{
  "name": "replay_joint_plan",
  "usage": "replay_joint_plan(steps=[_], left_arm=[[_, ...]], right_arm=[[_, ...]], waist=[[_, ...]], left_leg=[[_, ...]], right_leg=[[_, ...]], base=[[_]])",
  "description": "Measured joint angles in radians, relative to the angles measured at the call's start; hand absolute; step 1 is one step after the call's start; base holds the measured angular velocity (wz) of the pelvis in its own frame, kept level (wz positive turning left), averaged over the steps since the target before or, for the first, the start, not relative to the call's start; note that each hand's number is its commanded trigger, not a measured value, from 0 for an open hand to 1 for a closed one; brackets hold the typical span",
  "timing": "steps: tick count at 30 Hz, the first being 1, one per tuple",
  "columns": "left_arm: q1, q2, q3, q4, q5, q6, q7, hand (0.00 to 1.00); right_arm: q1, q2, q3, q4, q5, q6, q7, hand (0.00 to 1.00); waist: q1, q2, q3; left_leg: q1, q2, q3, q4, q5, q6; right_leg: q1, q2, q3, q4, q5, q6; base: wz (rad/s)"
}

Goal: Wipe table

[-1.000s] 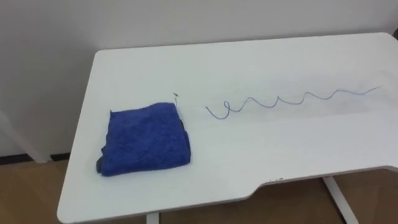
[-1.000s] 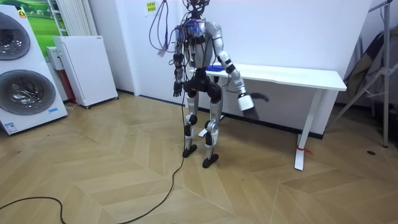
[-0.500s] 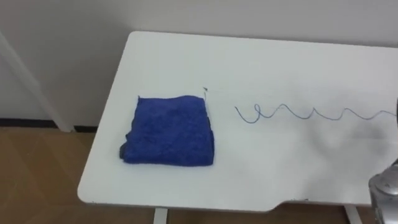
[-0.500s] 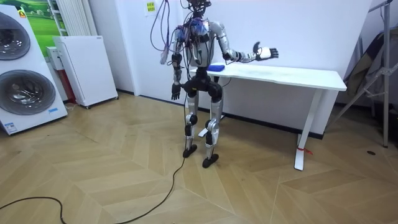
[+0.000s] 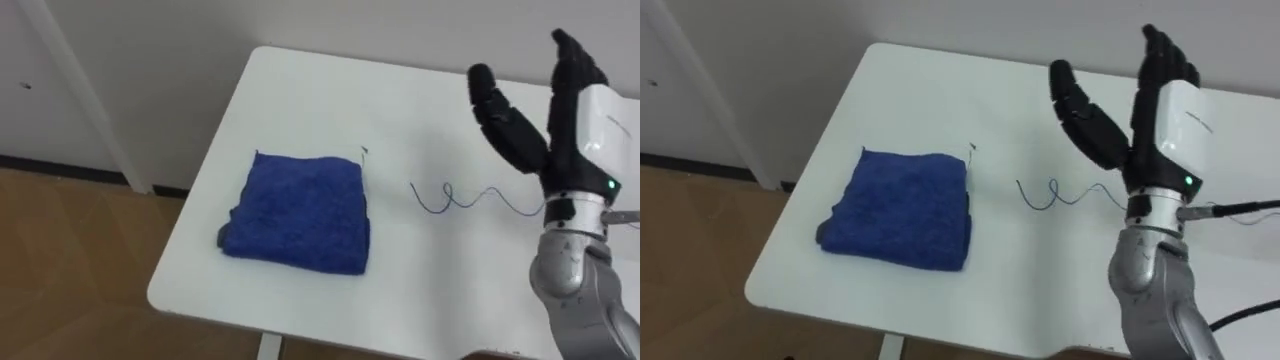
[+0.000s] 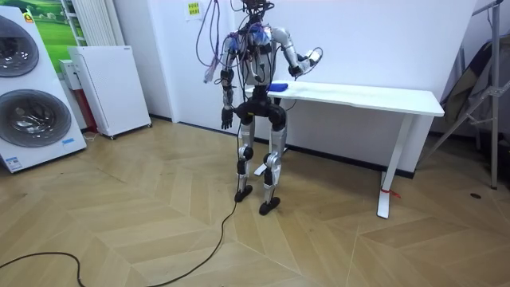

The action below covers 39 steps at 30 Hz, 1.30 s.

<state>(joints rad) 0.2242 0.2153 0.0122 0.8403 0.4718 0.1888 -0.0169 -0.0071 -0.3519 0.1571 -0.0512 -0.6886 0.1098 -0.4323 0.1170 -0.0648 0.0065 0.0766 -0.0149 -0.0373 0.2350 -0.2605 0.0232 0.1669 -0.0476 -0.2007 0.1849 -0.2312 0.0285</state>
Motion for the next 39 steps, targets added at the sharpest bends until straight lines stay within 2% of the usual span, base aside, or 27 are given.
replay_joint_plan(steps=[4, 6, 9, 13, 15, 16, 17, 18, 19, 20, 21, 22, 23, 25, 26, 29, 35, 39], left_arm=[[-0.01, 0.009, -0.021, -0.006, 0.001, -0.007, -0.017, 0.0], [-0.023, 0.011, -0.038, -0.006, 0.001, -0.011, -0.025, 0.0], [-0.04, 0.015, -0.042, -0.006, 0.001, -0.035, -0.037, 0.0], [-0.056, 0.029, -0.07, -0.004, 0.001, -0.04, -0.037, 0.0], [-0.073, 0.039, -0.098, 0.005, 0.0, -0.046, -0.035, 0.0], [-0.076, 0.056, -0.107, 0.007, 0.0, -0.052, -0.033, 0.0], [-0.082, 0.064, -0.104, 0.03, 0.004, -0.054, -0.032, 0.0], [-0.087, 0.062, -0.109, 0.046, 0.003, -0.055, -0.034, 0.0], [-0.098, 0.062, -0.125, 0.07, 0.003, -0.059, -0.036, 0.0], [-0.125, 0.06, -0.164, 0.08, 0.002, -0.062, -0.043, 0.0], [-0.145, 0.066, -0.182, 0.079, 0.002, -0.067, -0.045, 0.0], [-0.156, 0.067, -0.185, 0.078, 0.002, -0.066, -0.045, 0.0], [-0.161, 0.066, -0.193, 0.079, 0.002, -0.063, -0.045, 0.0], [-0.155, 0.066, -0.195, 0.081, -0.001, -0.063, -0.045, 0.0], [-0.155, 0.066, -0.195, 0.082, -0.003, -0.063, -0.045, 0.0], [-0.155, 0.067, -0.197, 0.084, -0.004, -0.063, -0.046, 0.0], [-0.154, 0.067, -0.221, 0.084, -0.008, -0.065, -0.055, 0.0], [-0.154, 0.057, -0.223, 0.084, -0.01, -0.065, -0.056, 0.0]], right_arm=[[-0.007, 0.0, 0.073, 0.0, -0.089, -0.013, 0.05, 0.0], [-0.012, 0.0, 0.098, 0.0, -0.106, -0.015, 0.069, 0.0], [-0.019, 0.0, 0.139, -0.001, -0.196, -0.024, 0.111, 0.0], [-0.024, 0.0, 0.198, -0.008, -0.313, -0.03, 0.144, 0.0], [-0.024, 0.0, 0.226, -0.009, -0.346, -0.037, 0.156, 0.0], [-0.037, 0.004, 0.259, -0.009, -0.347, -0.052, 0.166, 0.0], [-0.06, -0.005, 0.308, -0.013, -0.349, -0.071, 0.175, 0.0], [-0.06, -0.014, 0.329, -0.015, -0.351, -0.073, 0.175, 0.0], [-0.048, -0.017, 0.351, -0.014, -0.349, -0.072, 0.179, 0.0], [-0.045, -0.033, 0.357, -0.005, -0.349, -0.061, 0.19, 0.0], [-0.046, -0.043, 0.361, 0.005, -0.351, -0.051, 0.208, 0.0], [-0.048, -0.042, 0.362, 0.005, -0.354, -0.052, 0.216, 0.0], [-0.049, -0.04, 0.364, 0.005, -0.371, -0.056, 0.219, 0.0], [-0.05, -0.039, 0.372, 0.003, -0.386, -0.065, 0.22, 0.0], [-0.05, -0.04, 0.378, 0.003, -0.392, -0.064, 0.222, 0.0], [-0.041, -0.044, 0.394, 0.004, -0.4, -0.05, 0.242, 0.0], [-0.013, -0.045, 0.424, 0.035, -0.403, -0.044, 0.283, 0.0], [0.016, -0.045, 0.44, 0.094, -0.413, -0.028, 0.295, 0.0]], waist=[[0.009, -0.007, 0.0024], [0.019, -0.005, 0.0044], [0.03, -0.005, 0.0043], [0.036, -0.006, 0.0031], [0.058, 0.005, 0.0089], [0.071, 0.007, 0.0098], [0.065, 0.004, 0.0037], [0.042, 0.012, 0.0022], [0.005, 0.003, 0.0037], [-0.004, 0.005, 0.0034], [0.011, -0.01, -0.0007], [0.018, -0.015, -0.0001], [0.035, -0.01, 0.0049], [0.056, -0.01, 0.0044], [0.053, -0.009, 0.005], [0.049, -0.003, 0.0079], [0.049, 0.002, 0.0096], [0.05, 0.012, 0.0073]], left_leg=[[0.007, 0.0, -0.002, -0.001, 0.0, 0.0], [0.007, -0.001, -0.016, -0.002, 0.0, 0.0], [0.007, -0.003, -0.031, -0.003, 0.0, 0.0], [0.008, 0.001, -0.057, -0.013, 0.001, 0.0], [0.023, 0.025, -0.148, -0.02, 0.003, 0.0], [0.02, 0.04, -0.246, -0.018, 0.004, -0.002], [-0.001, 0.053, -0.255, -0.006, -0.004, -0.022], [-0.007, 0.057, -0.24, -0.003, -0.006, -0.044], [-0.02, 0.057, -0.153, -0.008, 0.003, -0.074], [-0.042, 0.053, -0.086, -0.056, 0.036, -0.066], [-0.041, 0.044, -0.033, -0.066, 0.08, -0.022], [-0.033, 0.04, -0.029, -0.072, 0.089, -0.019], [-0.018, 0.038, -0.033, -0.072, 0.089, -0.019], [-0.011, 0.03, -0.059, -0.07, 0.089, -0.02], [-0.013, 0.021, -0.059, -0.071, 0.089, -0.02], [-0.011, 0.017, -0.036, -0.072, 0.089, -0.02], [-0.005, 0.011, -0.032, -0.072, 0.088, -0.02], [-0.009, 0.003, -0.025, -0.071, 0.088, -0.02]], right_leg=[[0.008, 0.0, -0.001, 0.0, 0.0, 0.0], [0.006, 0.0, -0.005, 0.002, 0.0, 0.0], [0.007, 0.0, 0.003, 0.001, 0.0, 0.0], [0.001, 0.006, 0.0, 0.006, 0.0, 0.0], [-0.049, 0.022, 0.007, 0.079, -0.017, -0.005], [-0.098, 0.06, 0.059, 0.033, -0.018, -0.025], [-0.117, 0.082, 0.048, -0.05, 0.081, -0.073], [-0.113, 0.086, 0.031, -0.047, 0.105, -0.073], [-0.098, 0.074, 0.04, -0.043, 0.109, -0.073], [-0.085, 0.067, 0.088, -0.044, 0.106, -0.069], [-0.08, 0.058, 0.109, -0.041, 0.095, -0.051], [-0.081, 0.054, 0.107, -0.035, 0.089, -0.042], [-0.081, 0.052, 0.1, -0.021, 0.078, -0.028], [-0.07, 0.052, 0.08, -0.022, 0.078, -0.028], [-0.059, 0.048, 0.061, -0.025, 0.079, -0.029], [-0.048, 0.046, 0.061, -0.035, 0.079, -0.029], [-0.039, 0.039, 0.051, -0.034, 0.078, -0.029], [-0.042, 0.032, 0.049, -0.034, 0.078, -0.028]], base=[[0.09], [0.1], [0.09], [0.0], [-0.4], [-0.7], [-0.43], [0.27], [0.85], [0.92], [0.58], [0.21], [0.0], [0.0], [0.19], [0.17], [0.01], [0.01]])
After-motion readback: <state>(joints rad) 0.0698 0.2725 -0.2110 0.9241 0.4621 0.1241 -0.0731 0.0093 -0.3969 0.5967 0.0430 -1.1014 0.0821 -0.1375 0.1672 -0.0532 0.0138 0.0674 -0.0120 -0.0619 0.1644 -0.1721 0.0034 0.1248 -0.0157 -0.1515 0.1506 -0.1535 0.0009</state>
